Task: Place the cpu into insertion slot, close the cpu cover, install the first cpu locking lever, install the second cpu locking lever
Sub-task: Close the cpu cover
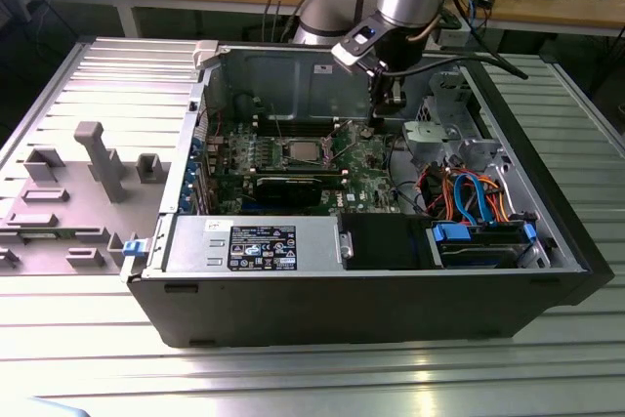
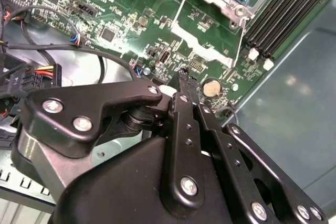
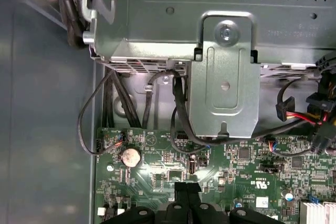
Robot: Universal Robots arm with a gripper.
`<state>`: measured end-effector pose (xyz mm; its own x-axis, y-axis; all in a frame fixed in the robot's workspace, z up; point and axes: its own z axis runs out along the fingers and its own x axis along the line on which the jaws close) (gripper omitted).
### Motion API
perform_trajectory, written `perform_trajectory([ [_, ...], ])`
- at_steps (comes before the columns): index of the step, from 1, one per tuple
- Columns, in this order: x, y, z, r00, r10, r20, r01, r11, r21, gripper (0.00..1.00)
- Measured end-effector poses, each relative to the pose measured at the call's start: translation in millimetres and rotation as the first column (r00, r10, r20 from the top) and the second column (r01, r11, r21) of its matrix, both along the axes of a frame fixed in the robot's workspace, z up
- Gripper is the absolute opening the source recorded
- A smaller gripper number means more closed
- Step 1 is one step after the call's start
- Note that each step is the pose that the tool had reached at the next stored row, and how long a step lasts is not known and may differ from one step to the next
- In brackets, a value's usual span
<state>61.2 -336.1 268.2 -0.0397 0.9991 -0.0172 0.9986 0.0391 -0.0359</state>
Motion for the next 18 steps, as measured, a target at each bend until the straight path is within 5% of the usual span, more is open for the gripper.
perform_trajectory([
  [5, 0.1, 0.0, -6.0, 1.0000, 0.000, -0.0021, 0.000, 1.0000, 0.0016, 0.11],
  [9, -0.2, 0.0, -10.5, 1.0000, 0.004, -0.0020, -0.004, 0.9999, 0.0169, 0.11],
  [14, -0.6, 0.0, -20.4, 1.0000, 0.005, -0.0021, -0.005, 0.9998, 0.0176, 0.11],
  [18, -0.7, -0.1, -22.4, 1.0000, 0.005, -0.0022, -0.005, 0.9998, 0.0173, 0.11],
])
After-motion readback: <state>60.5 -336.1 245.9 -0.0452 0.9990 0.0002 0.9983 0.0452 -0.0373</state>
